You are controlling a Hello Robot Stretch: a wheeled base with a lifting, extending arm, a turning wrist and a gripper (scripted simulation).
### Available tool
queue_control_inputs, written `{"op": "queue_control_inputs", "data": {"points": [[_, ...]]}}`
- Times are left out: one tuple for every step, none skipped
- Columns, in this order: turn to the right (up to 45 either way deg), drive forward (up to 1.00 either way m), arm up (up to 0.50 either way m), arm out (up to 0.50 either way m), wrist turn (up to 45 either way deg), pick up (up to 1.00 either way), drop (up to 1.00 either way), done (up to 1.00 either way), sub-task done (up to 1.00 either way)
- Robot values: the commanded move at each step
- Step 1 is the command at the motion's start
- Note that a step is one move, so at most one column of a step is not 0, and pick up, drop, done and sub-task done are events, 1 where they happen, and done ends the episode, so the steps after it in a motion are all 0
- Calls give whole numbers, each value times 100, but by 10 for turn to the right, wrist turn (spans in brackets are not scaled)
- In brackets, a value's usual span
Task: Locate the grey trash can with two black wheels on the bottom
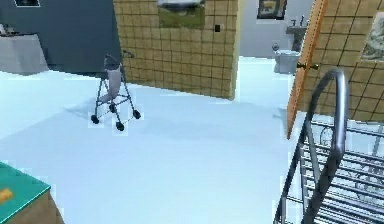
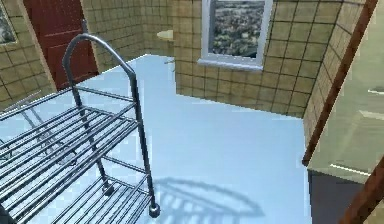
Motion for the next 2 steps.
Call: {"op": "queue_control_inputs", "data": {"points": [[0,45,0,0,0,0,0,0,0],[180,0,0,0,0,0,0,0,0]]}}
